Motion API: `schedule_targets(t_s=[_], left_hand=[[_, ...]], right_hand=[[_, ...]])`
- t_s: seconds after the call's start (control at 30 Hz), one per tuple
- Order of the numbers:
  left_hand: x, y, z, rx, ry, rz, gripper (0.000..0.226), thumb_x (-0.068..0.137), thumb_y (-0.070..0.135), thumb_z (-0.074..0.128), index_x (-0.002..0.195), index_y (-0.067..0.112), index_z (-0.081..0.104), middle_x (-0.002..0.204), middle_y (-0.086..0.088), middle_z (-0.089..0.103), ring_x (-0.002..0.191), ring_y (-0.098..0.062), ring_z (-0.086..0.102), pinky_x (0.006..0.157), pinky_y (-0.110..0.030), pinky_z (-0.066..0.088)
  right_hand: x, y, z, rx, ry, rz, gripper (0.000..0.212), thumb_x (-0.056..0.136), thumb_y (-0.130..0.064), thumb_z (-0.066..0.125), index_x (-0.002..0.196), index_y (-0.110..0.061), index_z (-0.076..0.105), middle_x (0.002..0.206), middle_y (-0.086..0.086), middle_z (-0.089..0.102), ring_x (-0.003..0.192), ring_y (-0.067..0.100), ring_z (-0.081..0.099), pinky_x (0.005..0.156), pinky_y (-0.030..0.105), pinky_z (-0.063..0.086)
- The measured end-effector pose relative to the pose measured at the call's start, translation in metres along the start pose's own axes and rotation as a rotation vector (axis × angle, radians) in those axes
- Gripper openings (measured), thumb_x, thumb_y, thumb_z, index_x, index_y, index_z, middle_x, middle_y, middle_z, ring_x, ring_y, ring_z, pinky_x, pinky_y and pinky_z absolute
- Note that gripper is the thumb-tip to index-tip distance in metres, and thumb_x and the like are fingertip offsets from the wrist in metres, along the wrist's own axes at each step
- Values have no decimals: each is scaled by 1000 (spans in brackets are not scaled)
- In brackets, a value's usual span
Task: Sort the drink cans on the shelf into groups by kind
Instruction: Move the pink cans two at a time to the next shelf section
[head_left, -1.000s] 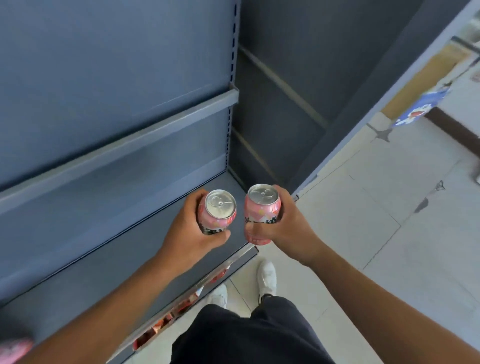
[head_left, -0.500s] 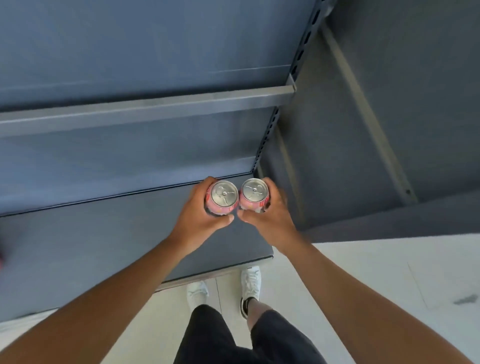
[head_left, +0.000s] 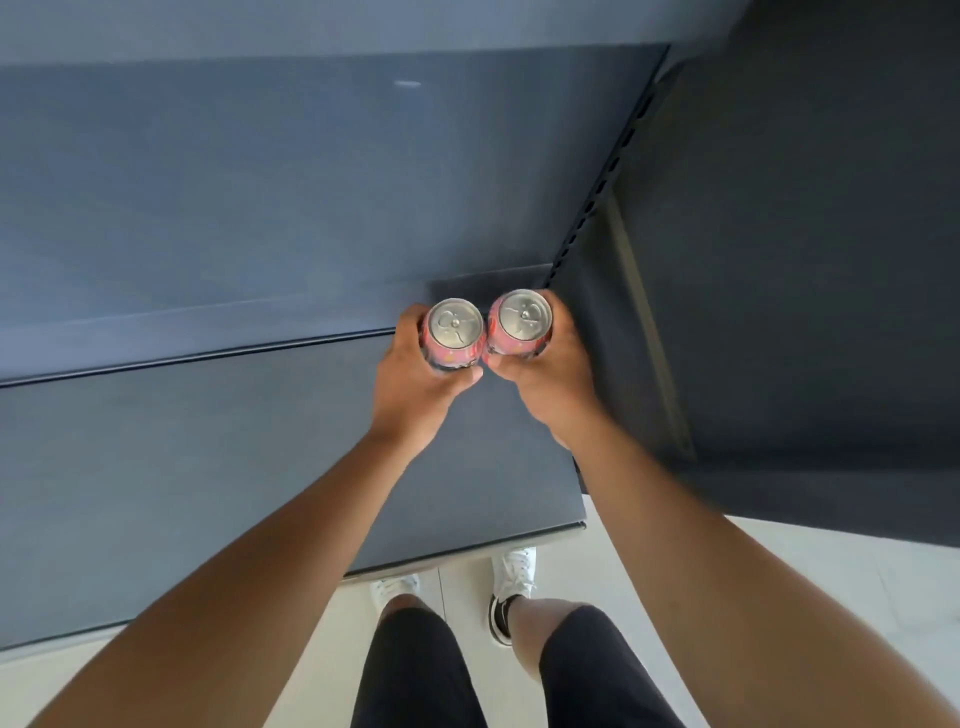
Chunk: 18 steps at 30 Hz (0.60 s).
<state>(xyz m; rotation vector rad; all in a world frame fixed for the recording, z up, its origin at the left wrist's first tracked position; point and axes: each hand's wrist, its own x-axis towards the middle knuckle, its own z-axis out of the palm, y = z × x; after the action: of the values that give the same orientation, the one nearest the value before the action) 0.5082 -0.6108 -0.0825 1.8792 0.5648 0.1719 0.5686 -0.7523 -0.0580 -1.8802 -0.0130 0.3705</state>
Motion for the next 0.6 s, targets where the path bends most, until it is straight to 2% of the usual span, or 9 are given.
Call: schedule_targets(t_s=[0.13,0.23,0.37,0.43,0.5,0.57,0.6], left_hand=[[10,-8,17,-39,34,-3,60,64,17,88,110,29,51,108,10,63,96,-2,62,82,-27,53],[18,-8,28,-15,85,19,63,62,15,89,114,23,54,115,3,51,102,8,49,88,-25,50],[26,-6,33,-14,105,36,67,63,18,88,120,22,55,118,3,52,106,4,48,89,-23,49],[26,-6,32,-11,92,35,67,64,19,89,121,22,53,119,3,53,106,4,49,90,-26,50],[23,-5,30,-35,74,23,68,64,20,88,120,27,51,119,5,56,108,-1,54,91,-33,52],[16,1,25,-38,32,-5,73,66,21,88,126,30,47,122,9,58,110,-4,57,93,-29,51],[12,3,20,-18,4,-28,81,68,23,88,134,29,42,128,9,58,113,-4,56,94,-24,48]], right_hand=[[18,13,-1,-27,4,-24,52,72,4,77,112,-24,58,106,-6,69,99,11,66,89,34,56],[30,22,3,12,60,3,55,72,0,78,113,-30,57,109,-9,69,103,10,66,94,41,55],[38,26,6,58,98,27,61,71,-3,82,114,-35,52,112,-11,68,104,9,66,94,41,55],[37,25,6,79,78,-3,58,73,0,80,116,-28,52,113,-7,67,104,11,66,93,40,56],[34,20,5,90,72,-57,53,74,2,78,117,-16,52,109,-1,67,100,14,66,86,36,57],[26,13,3,48,74,-114,49,73,0,75,114,-10,50,106,1,64,95,14,64,78,33,54],[20,11,0,-23,74,-130,51,74,-5,73,118,-12,49,111,0,62,100,14,62,81,33,53]])
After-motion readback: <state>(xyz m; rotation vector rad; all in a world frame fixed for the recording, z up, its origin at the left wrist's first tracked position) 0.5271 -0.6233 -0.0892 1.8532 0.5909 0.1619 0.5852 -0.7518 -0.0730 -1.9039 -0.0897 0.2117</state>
